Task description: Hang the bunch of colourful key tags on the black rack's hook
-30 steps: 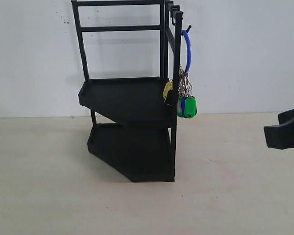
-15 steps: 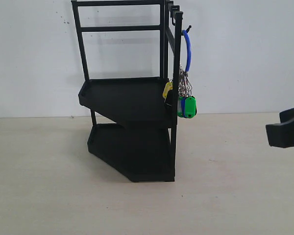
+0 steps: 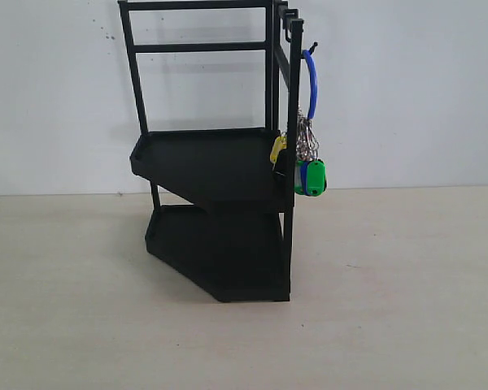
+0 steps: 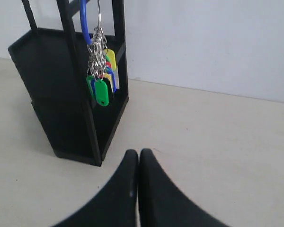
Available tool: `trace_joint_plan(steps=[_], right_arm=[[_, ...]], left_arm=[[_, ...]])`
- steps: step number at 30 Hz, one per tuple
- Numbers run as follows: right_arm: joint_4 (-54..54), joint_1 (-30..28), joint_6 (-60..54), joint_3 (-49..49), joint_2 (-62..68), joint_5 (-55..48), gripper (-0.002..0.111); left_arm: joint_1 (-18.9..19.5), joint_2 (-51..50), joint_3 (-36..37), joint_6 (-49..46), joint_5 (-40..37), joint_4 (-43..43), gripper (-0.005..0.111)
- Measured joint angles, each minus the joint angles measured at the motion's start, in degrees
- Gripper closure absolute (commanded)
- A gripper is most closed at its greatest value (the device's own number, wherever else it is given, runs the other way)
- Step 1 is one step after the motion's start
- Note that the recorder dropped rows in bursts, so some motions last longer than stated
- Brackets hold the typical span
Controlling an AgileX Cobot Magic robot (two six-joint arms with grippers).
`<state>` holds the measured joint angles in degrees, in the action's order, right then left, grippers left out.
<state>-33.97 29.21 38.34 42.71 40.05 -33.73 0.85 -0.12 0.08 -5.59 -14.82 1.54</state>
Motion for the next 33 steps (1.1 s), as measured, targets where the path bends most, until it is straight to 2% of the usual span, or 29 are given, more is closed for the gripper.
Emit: trace_joint_plan(steps=[4, 17, 27, 33], right_arm=[[0.0, -1.3, 0.0, 0.0, -3.6, 0.0, 0.108], [-0.3, -13.7, 0.2, -1.0, -13.6, 1.1, 0.108], [-0.5, -17.6, 0.2, -20.4, -22.0, 19.7, 0.108], [-0.4, -17.8, 0.2, -26.3, -22.7, 21.8, 0.108]], left_arm=[[0.0, 0.0, 0.0, 0.0, 0.0, 0.0, 0.102], [0.0, 0.0, 0.0, 0.0, 0.0, 0.0, 0.102], [0.0, 0.0, 0.0, 0.0, 0.0, 0.0, 0.102], [0.0, 0.0, 0.0, 0.0, 0.0, 0.0, 0.102]])
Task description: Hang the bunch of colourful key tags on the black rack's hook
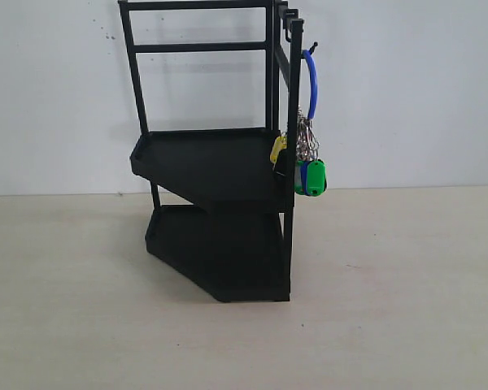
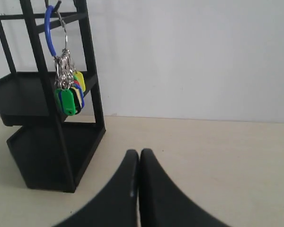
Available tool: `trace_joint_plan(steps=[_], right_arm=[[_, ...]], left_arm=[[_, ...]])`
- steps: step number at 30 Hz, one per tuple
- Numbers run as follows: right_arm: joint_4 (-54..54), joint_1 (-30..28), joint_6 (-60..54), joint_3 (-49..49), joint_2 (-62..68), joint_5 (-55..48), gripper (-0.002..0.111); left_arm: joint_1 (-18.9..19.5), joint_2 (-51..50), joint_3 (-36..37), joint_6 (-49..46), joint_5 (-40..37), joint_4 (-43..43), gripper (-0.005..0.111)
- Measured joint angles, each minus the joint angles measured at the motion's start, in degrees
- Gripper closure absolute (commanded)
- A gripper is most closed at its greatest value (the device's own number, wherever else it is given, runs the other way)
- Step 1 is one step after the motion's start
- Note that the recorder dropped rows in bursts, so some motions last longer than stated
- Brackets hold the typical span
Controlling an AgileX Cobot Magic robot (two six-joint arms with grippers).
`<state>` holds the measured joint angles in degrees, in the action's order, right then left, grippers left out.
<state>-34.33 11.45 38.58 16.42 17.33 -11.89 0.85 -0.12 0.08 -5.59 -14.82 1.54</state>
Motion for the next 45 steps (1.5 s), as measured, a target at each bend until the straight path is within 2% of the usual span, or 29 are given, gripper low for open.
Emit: trace_joint_plan(steps=[4, 8, 10, 11, 13, 15, 27, 35, 40, 45], right_arm=[[0.0, 2.7, -1.7, -0.5, 0.0, 0.3, 0.108], [2.0, 5.4, -9.6, -1.1, 0.0, 1.2, 0.108], [10.6, 5.6, -19.6, -1.4, -0.1, 1.5, 0.108], [17.9, 5.6, -28.0, -1.6, -0.1, 1.5, 0.108], [25.0, 5.6, -35.2, -1.7, -0.1, 1.5, 0.108], [27.7, 5.6, -37.6, -1.7, -0.1, 1.9, 0.108], [29.0, 5.6, -39.1, -1.7, -0.5, 1.5, 0.108], [29.7, -3.3, -39.7, -8.4, -6.0, 0.7, 0.108], [29.9, -8.7, -37.9, -15.3, -11.0, 6.0, 0.108], [30.0, -10.4, -36.2, -16.1, -16.0, 5.8, 0.108]], left_arm=[[0.0, 0.0, 0.0, 0.0, 0.0, 0.0, 0.102], [0.0, 0.0, 0.0, 0.0, 0.0, 0.0, 0.102], [0.0, 0.0, 0.0, 0.0, 0.0, 0.0, 0.102], [0.0, 0.0, 0.0, 0.0, 0.0, 0.0, 0.102], [0.0, 0.0, 0.0, 0.0, 0.0, 0.0, 0.102], [0.0, 0.0, 0.0, 0.0, 0.0, 0.0, 0.102], [0.0, 0.0, 0.0, 0.0, 0.0, 0.0, 0.102], [0.0, 0.0, 0.0, 0.0, 0.0, 0.0, 0.102], [0.0, 0.0, 0.0, 0.0, 0.0, 0.0, 0.102], [0.0, 0.0, 0.0, 0.0, 0.0, 0.0, 0.102]])
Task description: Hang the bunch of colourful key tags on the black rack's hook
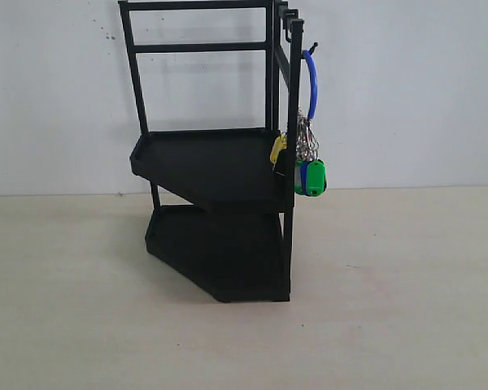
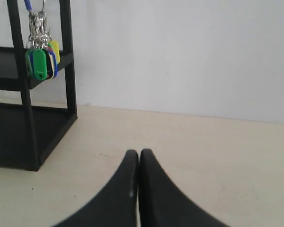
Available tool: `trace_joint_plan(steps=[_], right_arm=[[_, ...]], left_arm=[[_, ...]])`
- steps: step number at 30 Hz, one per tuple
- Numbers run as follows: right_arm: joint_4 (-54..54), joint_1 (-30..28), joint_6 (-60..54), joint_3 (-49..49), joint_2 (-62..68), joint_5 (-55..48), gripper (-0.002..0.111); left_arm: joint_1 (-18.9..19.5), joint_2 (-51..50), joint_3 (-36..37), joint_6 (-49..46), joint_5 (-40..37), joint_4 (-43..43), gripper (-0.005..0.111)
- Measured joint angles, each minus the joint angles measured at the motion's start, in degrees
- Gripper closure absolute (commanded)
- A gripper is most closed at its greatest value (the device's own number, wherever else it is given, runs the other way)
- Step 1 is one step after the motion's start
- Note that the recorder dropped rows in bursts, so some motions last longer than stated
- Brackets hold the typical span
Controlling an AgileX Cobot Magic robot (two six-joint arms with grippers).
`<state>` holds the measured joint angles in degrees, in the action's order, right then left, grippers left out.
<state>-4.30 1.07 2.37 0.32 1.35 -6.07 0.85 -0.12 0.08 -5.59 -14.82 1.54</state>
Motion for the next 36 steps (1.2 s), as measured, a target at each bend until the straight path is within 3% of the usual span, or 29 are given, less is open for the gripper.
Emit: trace_joint_plan(steps=[16, 36], right_arm=[[0.1, -0.4, -2.1, -0.1, -1.0, -12.5, 0.108], [0.7, -0.4, 1.0, -0.4, -1.0, -13.0, 0.108]], left_arm=[[0.0, 0.0, 0.0, 0.0, 0.0, 0.0, 0.102], [0.0, 0.0, 0.0, 0.0, 0.0, 0.0, 0.102]])
